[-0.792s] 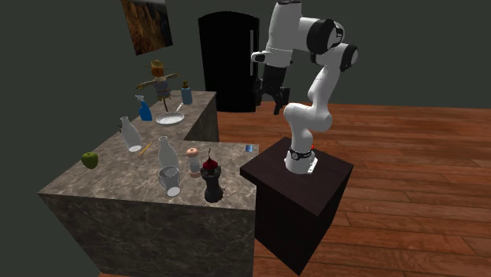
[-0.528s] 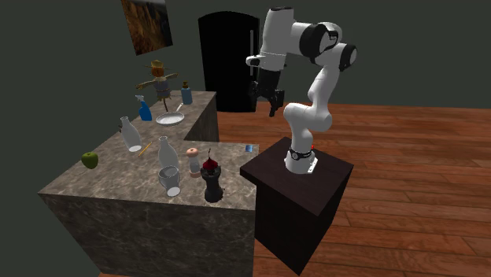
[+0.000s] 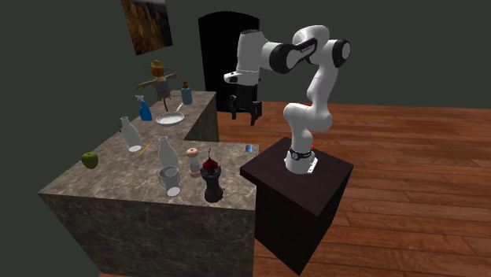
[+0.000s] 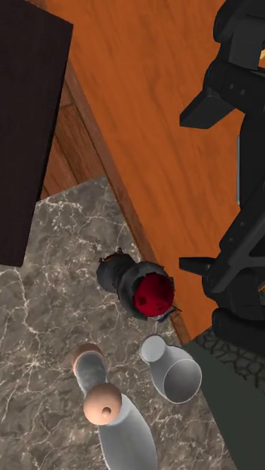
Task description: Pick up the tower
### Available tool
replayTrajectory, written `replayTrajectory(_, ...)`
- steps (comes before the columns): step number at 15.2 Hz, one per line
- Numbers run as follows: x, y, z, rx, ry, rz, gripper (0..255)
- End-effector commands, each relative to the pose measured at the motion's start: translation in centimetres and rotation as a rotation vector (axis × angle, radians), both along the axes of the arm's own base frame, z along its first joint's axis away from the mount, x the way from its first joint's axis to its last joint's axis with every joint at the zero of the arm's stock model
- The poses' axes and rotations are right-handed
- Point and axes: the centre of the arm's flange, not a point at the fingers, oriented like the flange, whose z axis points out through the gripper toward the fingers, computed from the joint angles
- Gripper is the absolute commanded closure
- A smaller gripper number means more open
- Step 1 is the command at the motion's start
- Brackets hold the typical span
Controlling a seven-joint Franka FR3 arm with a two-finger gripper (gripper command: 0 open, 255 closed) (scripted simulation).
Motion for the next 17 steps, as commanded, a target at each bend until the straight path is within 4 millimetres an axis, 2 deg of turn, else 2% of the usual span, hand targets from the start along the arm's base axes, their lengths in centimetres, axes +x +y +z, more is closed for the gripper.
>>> replayTrajectory(1, 0.6, -2.2, -1.5, 0.005, 0.001, 0.061, 0)
replayTrajectory(7, 3.7, -8.2, -6.4, 0.024, 0.008, 0.232, 0)
replayTrajectory(13, 7.8, -13.5, -11.5, 0.043, 0.015, 0.402, 0)
replayTrajectory(15, 9.3, -15.1, -13.2, 0.049, 0.018, 0.458, 0)
replayTrajectory(17, 9.3, -15.1, -13.8, 0.049, 0.018, 0.459, 0)
